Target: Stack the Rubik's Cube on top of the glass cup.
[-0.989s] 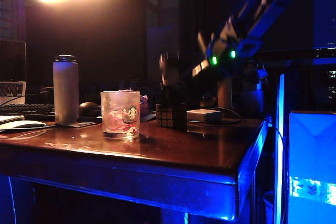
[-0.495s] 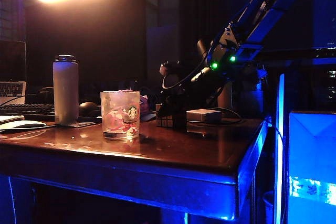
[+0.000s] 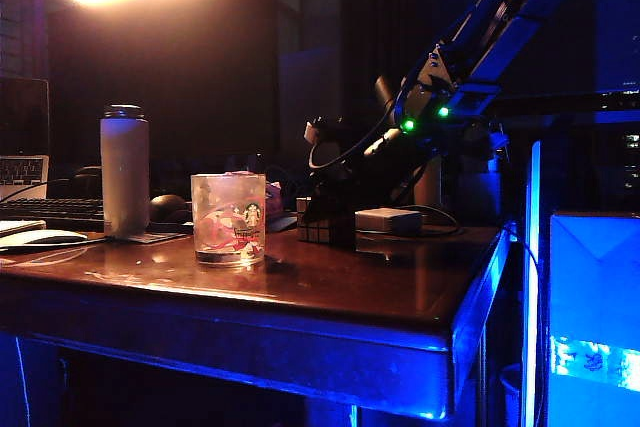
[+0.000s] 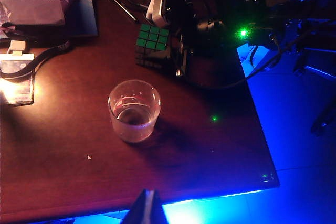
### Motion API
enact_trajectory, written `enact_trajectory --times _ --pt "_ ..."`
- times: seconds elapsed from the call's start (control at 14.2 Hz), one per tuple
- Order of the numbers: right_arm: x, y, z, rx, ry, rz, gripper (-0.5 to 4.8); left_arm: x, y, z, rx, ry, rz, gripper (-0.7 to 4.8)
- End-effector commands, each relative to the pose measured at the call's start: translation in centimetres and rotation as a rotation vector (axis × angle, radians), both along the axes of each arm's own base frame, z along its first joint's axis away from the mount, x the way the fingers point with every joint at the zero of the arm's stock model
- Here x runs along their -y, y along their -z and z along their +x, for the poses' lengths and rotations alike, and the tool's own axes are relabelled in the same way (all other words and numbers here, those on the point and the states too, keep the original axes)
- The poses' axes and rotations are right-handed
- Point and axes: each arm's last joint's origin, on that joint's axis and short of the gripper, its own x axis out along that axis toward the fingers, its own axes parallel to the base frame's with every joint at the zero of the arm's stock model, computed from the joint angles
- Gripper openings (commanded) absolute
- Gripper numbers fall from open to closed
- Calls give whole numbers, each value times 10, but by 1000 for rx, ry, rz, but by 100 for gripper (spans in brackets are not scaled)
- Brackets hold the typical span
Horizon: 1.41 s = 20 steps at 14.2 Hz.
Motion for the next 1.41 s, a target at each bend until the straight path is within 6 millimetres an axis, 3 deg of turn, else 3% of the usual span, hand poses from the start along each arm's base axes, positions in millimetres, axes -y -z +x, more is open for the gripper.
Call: enact_trajectory --times 0.07,0.28,0.35,0.49,0.71,0.99,1.41 --pt "1 -1 -3 -45 -4 -14 368 0 -2 0 12 3 -8 -3" --pt "-1 -2 -4 -42 -5 -8 360 0 -2 -1 11 5 -9 -3" --pt "-3 -3 -4 -32 -7 -2 306 0 -2 -1 9 5 -9 -3" --pt "-5 -4 -4 -16 -10 4 288 0 -2 -1 9 5 -9 -3" --pt "-7 -4 -4 -16 -14 4 106 0 -2 -1 9 5 -9 -3" --pt "-5 -17 -7 -19 -1 18 107 0 -2 -1 9 5 -9 -3" --pt "2 -85 -28 -14 12 69 107 0 -2 -1 10 5 -9 -3"
